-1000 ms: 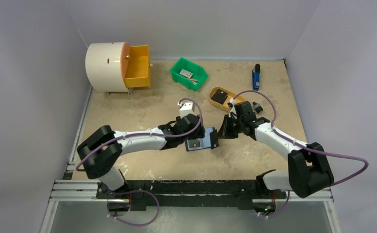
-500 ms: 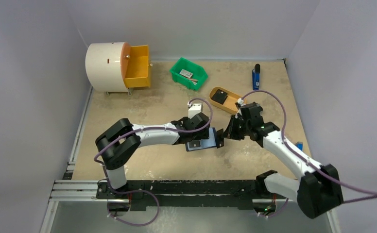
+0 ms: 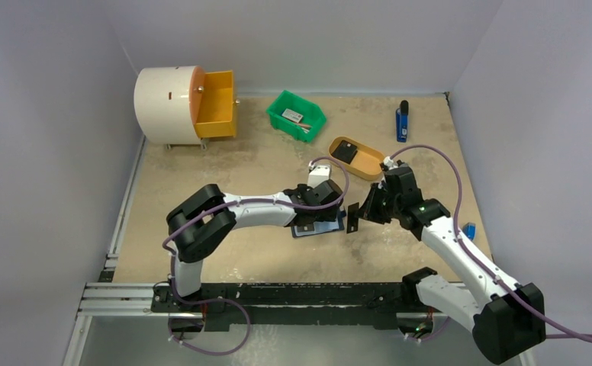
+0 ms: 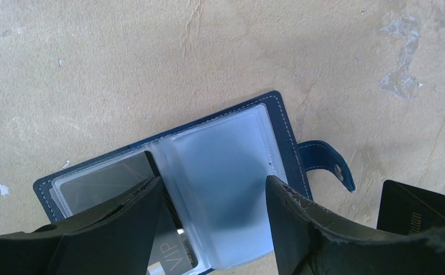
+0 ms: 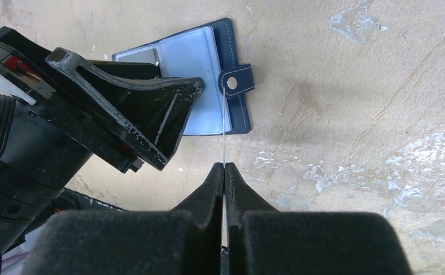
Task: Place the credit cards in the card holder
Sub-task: Turn over the card slot in the card holder.
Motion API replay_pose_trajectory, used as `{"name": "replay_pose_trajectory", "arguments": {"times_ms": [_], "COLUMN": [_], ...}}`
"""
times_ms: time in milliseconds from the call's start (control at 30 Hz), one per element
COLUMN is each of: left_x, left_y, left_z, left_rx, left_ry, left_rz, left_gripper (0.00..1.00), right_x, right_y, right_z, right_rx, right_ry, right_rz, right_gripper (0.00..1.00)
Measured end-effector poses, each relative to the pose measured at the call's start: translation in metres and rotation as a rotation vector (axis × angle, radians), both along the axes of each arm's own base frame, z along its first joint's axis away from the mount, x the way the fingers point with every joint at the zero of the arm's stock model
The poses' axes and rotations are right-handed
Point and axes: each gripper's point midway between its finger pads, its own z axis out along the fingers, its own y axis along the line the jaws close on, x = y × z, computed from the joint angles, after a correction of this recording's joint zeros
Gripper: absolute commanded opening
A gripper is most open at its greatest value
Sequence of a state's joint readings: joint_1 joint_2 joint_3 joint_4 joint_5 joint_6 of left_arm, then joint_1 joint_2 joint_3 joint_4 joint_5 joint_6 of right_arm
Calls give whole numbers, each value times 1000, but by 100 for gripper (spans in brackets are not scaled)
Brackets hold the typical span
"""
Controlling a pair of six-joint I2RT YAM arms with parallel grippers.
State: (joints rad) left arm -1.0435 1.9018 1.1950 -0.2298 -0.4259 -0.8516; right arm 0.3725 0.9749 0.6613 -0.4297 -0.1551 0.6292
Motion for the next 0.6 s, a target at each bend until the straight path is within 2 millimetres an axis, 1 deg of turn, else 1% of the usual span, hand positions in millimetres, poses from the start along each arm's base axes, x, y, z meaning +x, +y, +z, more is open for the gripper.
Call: {"name": "replay_pose_trajectory", "arguments": {"times_ms": [100,300,433,600], "left_x": [2,3,3,3], "left_y": [-1,1,4,8], "left_z": [0,-5,-6,-8], "left_rx": [15,34,46,42], "left_ry": [-5,-10,-13,-25], "left_rz": [-1,5,9,16], "left_gripper": [58,39,36,31], "right_x": [0,0,-1,-1], "right_y": [0,0,1,6], "right_z": [0,0,-2,-7], "right_rx": [0,1,3,18], "right_ry": [0,0,4,17], "right_rz": [0,0,4,34], "right_gripper": [0,0,0,0]}}
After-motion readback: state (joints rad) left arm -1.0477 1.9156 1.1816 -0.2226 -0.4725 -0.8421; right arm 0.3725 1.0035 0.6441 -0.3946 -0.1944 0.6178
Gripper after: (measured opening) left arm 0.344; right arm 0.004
